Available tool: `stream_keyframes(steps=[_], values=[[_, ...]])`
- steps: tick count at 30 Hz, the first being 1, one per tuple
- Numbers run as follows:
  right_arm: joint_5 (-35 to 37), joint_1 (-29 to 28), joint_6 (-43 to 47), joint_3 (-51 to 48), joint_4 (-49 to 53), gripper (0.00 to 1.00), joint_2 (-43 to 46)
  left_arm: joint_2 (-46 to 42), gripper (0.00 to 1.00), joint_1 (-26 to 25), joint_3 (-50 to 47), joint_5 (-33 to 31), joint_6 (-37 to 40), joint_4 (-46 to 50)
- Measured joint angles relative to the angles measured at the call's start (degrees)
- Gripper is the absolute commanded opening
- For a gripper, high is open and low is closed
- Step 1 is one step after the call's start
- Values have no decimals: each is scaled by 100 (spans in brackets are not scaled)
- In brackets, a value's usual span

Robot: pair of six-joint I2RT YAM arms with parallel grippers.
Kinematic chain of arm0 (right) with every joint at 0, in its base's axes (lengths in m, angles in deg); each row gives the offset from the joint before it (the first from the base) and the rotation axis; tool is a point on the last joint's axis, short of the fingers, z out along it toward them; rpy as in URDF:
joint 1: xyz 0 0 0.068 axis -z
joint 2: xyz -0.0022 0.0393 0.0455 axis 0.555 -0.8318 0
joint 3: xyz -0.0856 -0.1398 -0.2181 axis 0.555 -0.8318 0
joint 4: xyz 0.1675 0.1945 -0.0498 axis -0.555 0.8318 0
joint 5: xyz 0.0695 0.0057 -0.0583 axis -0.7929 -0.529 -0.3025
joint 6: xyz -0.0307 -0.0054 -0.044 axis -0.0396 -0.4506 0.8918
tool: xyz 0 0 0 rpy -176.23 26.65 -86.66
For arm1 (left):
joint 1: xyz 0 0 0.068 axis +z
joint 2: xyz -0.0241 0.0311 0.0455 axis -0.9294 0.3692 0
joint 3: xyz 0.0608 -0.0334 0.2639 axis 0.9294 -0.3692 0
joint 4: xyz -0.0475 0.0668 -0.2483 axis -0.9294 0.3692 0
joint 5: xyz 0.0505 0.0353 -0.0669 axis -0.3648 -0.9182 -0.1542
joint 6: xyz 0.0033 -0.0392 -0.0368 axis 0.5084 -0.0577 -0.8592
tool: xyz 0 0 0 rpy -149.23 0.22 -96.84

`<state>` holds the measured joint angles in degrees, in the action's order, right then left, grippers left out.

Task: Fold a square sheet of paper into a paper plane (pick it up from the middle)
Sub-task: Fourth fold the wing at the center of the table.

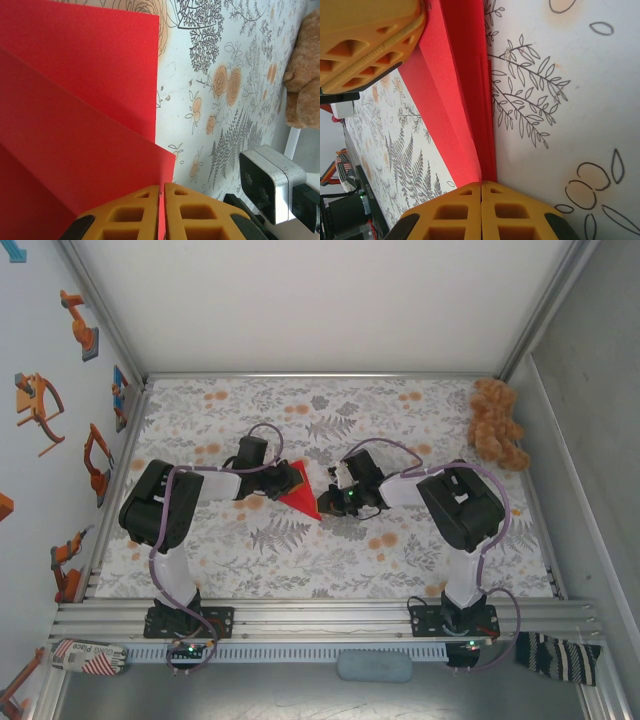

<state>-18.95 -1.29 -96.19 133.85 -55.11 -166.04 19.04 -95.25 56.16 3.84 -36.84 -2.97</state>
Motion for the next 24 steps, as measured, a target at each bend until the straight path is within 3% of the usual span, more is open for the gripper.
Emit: stream_keyframes(steps=[24], values=[[15,0,39,92,170,6,-28,234,12,2,170,2,35,7]])
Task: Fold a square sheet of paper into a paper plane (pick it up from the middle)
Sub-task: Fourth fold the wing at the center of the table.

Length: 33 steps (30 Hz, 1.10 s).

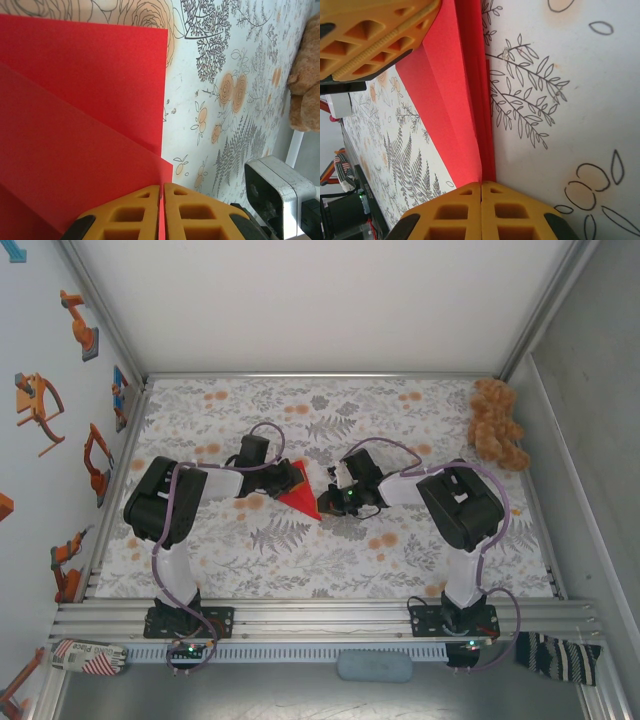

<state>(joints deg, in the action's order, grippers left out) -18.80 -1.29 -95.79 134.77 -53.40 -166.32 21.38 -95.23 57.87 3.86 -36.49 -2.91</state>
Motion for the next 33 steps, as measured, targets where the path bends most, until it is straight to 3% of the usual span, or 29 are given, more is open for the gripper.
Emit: stream_keyframes(steps=[33], values=[[-20,7,13,59,101,6,-35,243,13,37,92,160,4,-55]])
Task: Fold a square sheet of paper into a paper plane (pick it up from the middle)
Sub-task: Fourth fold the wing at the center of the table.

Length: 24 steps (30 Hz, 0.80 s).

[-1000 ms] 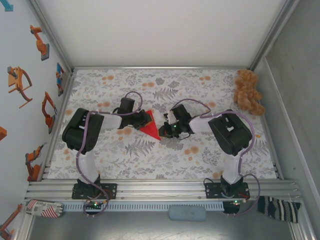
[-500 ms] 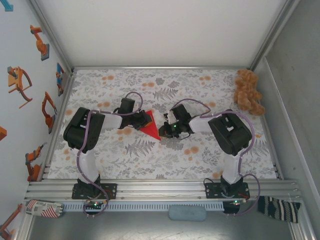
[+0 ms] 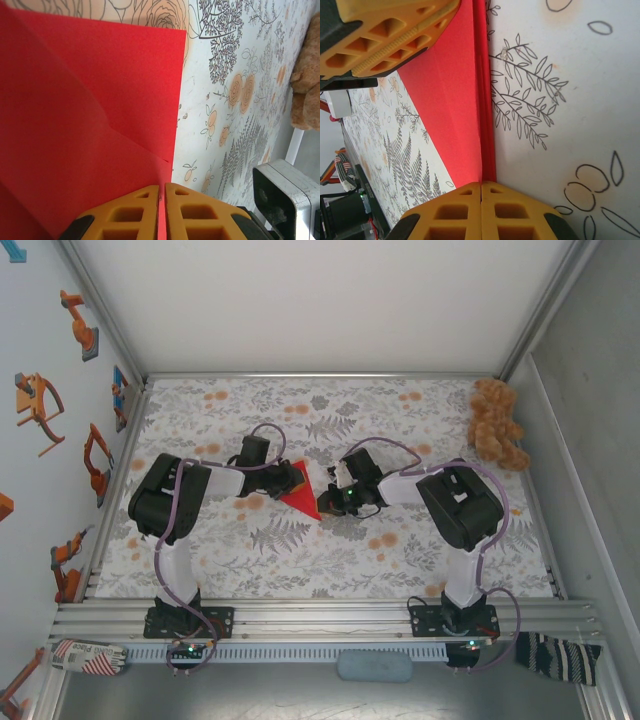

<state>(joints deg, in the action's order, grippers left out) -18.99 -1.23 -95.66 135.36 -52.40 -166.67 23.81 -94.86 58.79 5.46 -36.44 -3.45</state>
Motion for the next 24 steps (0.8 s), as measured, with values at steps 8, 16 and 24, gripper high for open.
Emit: stream_keyframes(steps=[8,16,24], values=[[13,-2,7,-7,-2,12,42,59,13,0,111,17,44,129],[393,15,-114,-212,92,24,669,76,13,31,122,50,66,133],[302,20,-254,-118,-63,17,767,79,13,33,122,66,83,131]])
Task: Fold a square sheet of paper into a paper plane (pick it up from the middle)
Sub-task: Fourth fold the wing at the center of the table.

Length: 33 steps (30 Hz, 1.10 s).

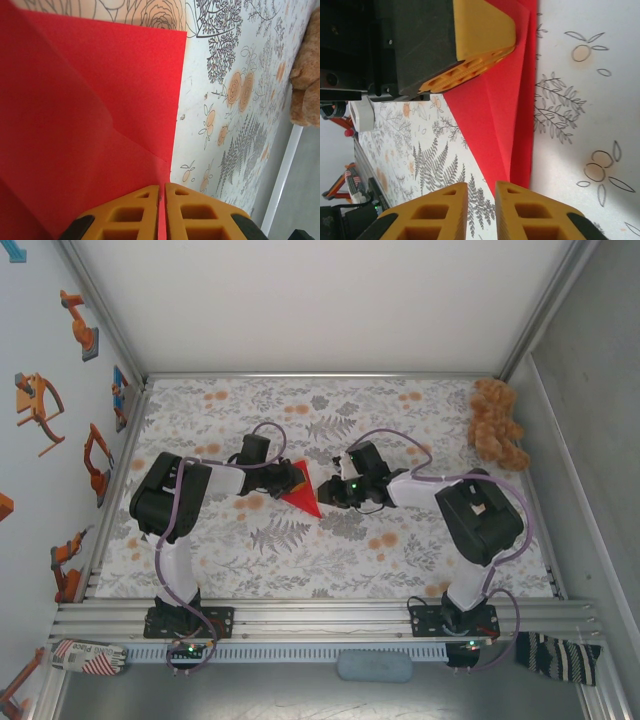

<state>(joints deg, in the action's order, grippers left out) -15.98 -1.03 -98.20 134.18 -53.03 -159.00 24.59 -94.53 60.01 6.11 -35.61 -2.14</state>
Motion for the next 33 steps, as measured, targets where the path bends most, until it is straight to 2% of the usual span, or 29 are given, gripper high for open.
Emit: stream_keyframes(steps=[7,14,33], values=[[-317,-85,-103,564,-181,13,-621,9,14,4,0,42,0,-17],[-446,-107,-103,667,-197,12,-903,9,16,4,0,101,0,-42],[-522,-114,-94,667,-90,12,-1130,11,20,4,0,188,-4,-125]])
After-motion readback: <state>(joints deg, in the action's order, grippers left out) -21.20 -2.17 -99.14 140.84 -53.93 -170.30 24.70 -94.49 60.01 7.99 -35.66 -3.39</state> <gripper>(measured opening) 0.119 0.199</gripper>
